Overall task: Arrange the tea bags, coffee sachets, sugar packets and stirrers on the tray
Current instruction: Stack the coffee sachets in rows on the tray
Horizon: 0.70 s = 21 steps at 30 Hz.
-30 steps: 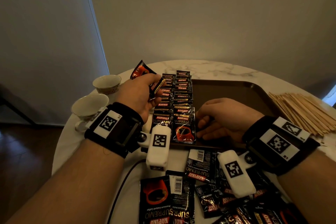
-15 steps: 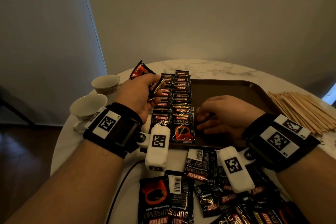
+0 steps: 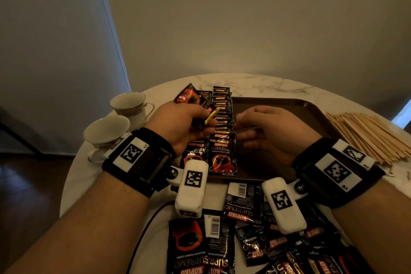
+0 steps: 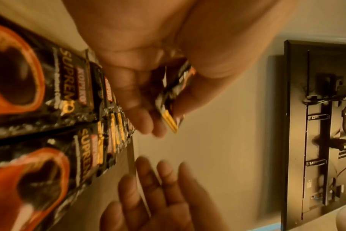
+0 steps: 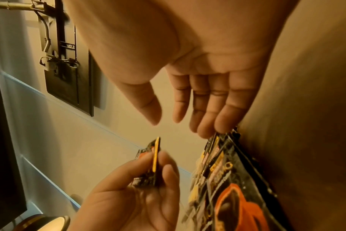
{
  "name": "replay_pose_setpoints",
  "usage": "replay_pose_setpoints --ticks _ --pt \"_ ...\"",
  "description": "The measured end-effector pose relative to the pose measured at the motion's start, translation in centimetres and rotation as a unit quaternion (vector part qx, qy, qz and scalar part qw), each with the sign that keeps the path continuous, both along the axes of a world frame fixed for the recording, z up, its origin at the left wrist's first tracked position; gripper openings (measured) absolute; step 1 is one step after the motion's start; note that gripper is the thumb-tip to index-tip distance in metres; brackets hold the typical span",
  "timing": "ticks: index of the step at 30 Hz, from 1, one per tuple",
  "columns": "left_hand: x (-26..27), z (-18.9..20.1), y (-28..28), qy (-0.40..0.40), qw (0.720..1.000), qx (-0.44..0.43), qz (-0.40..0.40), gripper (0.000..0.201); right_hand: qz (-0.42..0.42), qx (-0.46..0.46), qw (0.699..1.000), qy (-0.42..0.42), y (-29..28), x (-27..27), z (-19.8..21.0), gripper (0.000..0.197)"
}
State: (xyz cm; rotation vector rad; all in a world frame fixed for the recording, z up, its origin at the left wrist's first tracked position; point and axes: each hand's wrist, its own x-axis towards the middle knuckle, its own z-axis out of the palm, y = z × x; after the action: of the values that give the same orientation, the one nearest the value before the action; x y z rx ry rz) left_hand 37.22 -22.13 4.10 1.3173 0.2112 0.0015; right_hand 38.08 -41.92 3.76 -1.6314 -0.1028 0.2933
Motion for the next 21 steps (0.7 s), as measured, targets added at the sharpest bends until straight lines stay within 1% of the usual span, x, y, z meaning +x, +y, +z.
replay_pose_setpoints --ticks 3,4,5,7,8,9,11,13,15,16,18,21 --pt "-0.50 -0.20 -0.54 -0.033 0.997 0.039 -0.060 0.031 0.046 0.004 0.999 -0.019 0.11 -0.17 -0.09 0.036" --pt "-0.63 -0.26 -0.66 -0.042 0.995 0.053 -0.071 0.033 0.047 0.010 0.999 -0.025 0.13 -0.17 -0.19 0.036" --pt "-0.64 -0.33 -0.77 -0.045 0.994 0.064 -0.076 0.033 0.043 0.022 0.998 -0.033 0.15 -0.16 -0.31 0.028" --pt "-0.58 -0.32 -0.98 -0.038 0.995 0.061 -0.073 0.023 0.031 0.049 0.998 -0.037 0.14 -0.09 -0.46 0.011" --pt "-0.55 -0.23 -1.05 -0.031 0.996 0.045 -0.064 0.016 0.024 0.062 0.997 -0.033 0.11 -0.03 -0.49 0.008" --pt "-0.54 -0.10 -1.10 -0.026 0.998 0.028 -0.049 0.014 0.017 0.078 0.996 -0.027 0.11 0.04 -0.45 0.007" --pt "-0.42 0.05 -1.09 -0.023 0.999 0.002 -0.022 0.020 0.010 0.114 0.993 -0.023 0.03 0.23 -0.40 0.007" --pt "-0.38 0.08 -1.07 -0.026 0.999 -0.018 -0.016 0.026 0.018 0.155 0.987 -0.024 -0.04 0.33 -0.30 0.009" --pt "-0.38 0.10 -1.05 -0.022 0.998 -0.053 -0.017 0.033 0.040 0.189 0.981 -0.018 -0.07 0.36 -0.24 0.016" --pt "-0.41 0.17 -1.02 -0.019 0.997 -0.072 -0.020 0.034 0.046 0.198 0.979 -0.016 -0.05 0.36 -0.21 0.017" --pt "-0.55 0.30 -0.94 -0.011 0.995 -0.096 -0.038 0.035 0.033 0.206 0.978 -0.019 -0.04 0.43 -0.12 0.011" --pt "-0.78 0.22 -0.92 -0.002 0.992 -0.080 -0.096 0.027 -0.025 0.223 0.974 -0.021 -0.18 0.78 -0.31 0.009"
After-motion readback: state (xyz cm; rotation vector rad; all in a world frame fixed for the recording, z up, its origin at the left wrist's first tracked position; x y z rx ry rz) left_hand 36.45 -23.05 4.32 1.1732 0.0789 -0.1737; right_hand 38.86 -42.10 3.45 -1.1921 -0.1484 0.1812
